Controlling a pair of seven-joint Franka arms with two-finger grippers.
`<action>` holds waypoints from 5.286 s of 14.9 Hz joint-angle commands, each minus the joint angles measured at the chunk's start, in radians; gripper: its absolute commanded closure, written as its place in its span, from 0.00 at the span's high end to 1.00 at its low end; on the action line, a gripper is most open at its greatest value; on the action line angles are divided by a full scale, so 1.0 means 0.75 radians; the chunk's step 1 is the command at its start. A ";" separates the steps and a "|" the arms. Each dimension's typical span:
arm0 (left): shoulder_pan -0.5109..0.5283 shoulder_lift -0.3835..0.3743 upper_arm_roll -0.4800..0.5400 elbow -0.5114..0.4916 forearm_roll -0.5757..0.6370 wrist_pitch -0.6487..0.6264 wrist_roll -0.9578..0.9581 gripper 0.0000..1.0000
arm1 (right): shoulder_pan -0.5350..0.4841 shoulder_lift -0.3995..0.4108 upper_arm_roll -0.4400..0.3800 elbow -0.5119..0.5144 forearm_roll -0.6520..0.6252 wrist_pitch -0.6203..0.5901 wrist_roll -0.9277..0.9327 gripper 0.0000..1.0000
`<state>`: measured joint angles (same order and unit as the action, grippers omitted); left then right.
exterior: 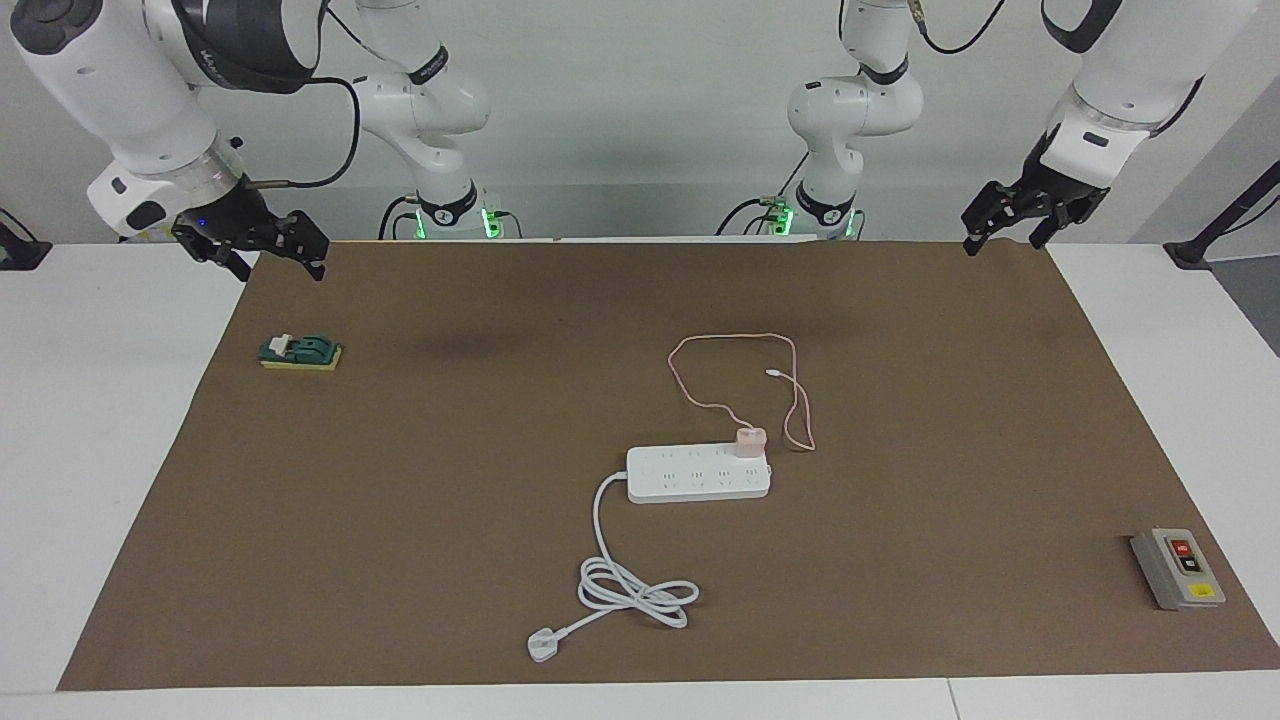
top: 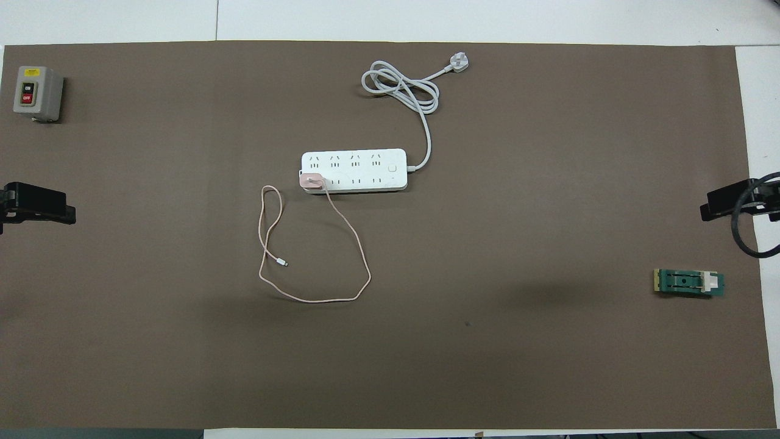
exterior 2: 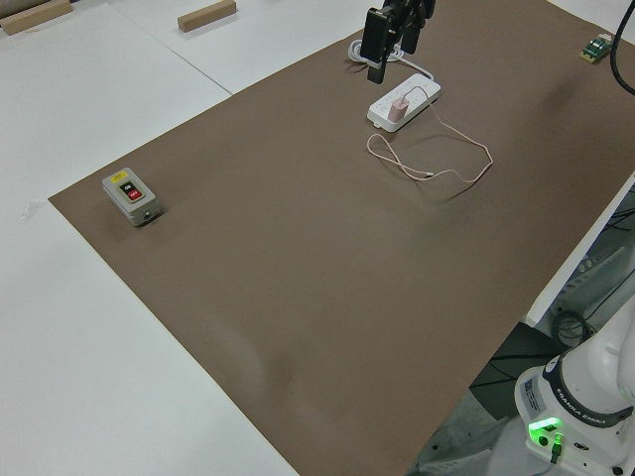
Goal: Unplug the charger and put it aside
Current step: 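Move the right gripper toward the far end of the white power strip, then grasp the power strip with the right gripper while the left gripper approaches, then lower the left gripper onto the pink charger at the strip's end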
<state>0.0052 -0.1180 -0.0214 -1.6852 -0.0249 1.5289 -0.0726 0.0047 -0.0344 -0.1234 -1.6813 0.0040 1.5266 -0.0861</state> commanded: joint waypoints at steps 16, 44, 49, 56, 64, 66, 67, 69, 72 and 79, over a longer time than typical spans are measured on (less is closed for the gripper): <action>-0.005 -0.023 0.006 -0.017 -0.010 -0.016 -0.014 1.00 | -0.012 -0.013 0.050 -0.004 0.041 0.012 0.101 1.00; -0.132 -0.043 -0.016 -0.117 -0.010 0.193 -1.039 1.00 | 0.548 0.606 0.066 0.090 0.839 0.858 2.192 1.00; -0.287 0.038 -0.014 -0.156 0.051 0.322 -1.641 1.00 | 0.577 0.721 0.066 0.115 1.021 0.981 2.238 1.00; -0.387 0.345 -0.016 -0.021 0.117 0.434 -2.106 1.00 | 0.581 0.835 0.066 0.143 1.026 0.902 1.792 1.00; -0.404 0.591 -0.010 0.158 0.127 0.489 -2.320 1.00 | 0.605 0.993 0.066 0.313 1.091 0.918 1.796 1.00; -0.422 0.695 -0.010 0.273 0.154 0.463 -2.384 1.00 | 0.605 1.011 0.066 0.315 1.103 0.951 1.798 1.00; -0.436 0.760 -0.006 0.330 0.158 0.439 -2.412 1.00 | 0.605 1.017 0.066 0.317 1.105 0.955 1.798 1.00; -0.457 0.832 -0.002 0.426 0.160 0.430 -2.464 1.00 | 0.605 1.019 0.066 0.315 1.111 0.999 1.798 1.00; -0.461 0.832 -0.010 0.421 0.115 0.473 -2.468 1.00 | 0.609 1.034 0.066 0.315 1.105 1.010 1.798 1.00; -0.492 0.808 -0.016 0.294 0.052 0.596 -2.499 1.00 | 0.609 1.068 0.066 0.358 1.187 1.073 1.814 1.00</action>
<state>-0.3453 0.4998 -0.0441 -1.4289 0.0319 1.9219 -1.9233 0.4641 0.7195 -0.0759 -1.4705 0.8278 2.2558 1.2865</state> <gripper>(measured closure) 0.000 0.000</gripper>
